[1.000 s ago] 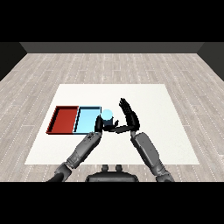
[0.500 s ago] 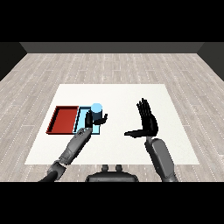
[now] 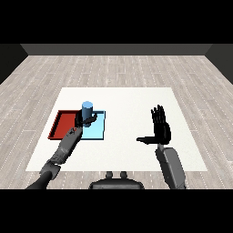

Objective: Pick the blue can and put it in the blue box

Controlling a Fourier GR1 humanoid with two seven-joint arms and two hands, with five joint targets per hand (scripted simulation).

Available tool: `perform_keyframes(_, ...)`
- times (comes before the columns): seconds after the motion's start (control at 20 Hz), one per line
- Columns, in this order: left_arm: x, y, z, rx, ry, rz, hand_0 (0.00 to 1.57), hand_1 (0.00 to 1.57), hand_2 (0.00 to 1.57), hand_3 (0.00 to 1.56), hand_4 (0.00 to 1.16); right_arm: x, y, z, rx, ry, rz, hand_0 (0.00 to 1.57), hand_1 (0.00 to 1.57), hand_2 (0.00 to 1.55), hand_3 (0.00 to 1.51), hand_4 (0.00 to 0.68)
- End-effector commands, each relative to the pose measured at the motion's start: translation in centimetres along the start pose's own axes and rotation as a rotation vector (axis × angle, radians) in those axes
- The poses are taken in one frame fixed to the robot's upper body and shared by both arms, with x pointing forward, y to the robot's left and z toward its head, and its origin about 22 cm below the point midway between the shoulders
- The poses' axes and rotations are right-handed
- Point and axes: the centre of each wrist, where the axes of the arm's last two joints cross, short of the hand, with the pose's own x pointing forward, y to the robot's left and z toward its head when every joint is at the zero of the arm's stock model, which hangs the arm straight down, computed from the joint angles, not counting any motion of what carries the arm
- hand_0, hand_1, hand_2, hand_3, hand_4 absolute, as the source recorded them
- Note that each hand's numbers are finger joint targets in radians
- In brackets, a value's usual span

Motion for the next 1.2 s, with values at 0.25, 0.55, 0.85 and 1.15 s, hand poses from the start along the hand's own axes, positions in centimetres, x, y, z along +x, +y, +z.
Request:
perform_keyframes(0.25, -2.8, -0.5, -1.1, -0.063, 0.195, -0.194, 1.57, 1.57, 1.56, 1.46, 1.03, -2.2, -0.9, -1.4, -0.038, 0.025, -0.042, 0.0, 0.0, 0.0, 0.0, 0.0)
perform_keyframes(0.55, -7.0, -1.8, 2.9, -0.031, 0.36, -0.182, 1.25, 1.25, 1.22, 1.19, 0.94, -3.0, -1.7, -1.0, -0.073, 0.054, -0.02, 0.0, 0.0, 0.0, 0.0, 0.0)
perform_keyframes(0.85, -6.4, -1.9, 2.3, -0.013, 0.467, -0.119, 0.58, 0.58, 0.59, 0.51, 0.54, -2.1, -3.0, -0.4, -0.08, 0.044, -0.065, 0.0, 0.0, 0.0, 0.0, 0.0)
perform_keyframes(1.15, -6.8, -0.2, 1.8, 0.032, 0.447, -0.258, 0.0, 0.0, 0.0, 0.0, 0.0, -1.8, -2.2, -2.0, -0.06, 0.015, -0.049, 0.0, 0.0, 0.0, 0.0, 0.0)
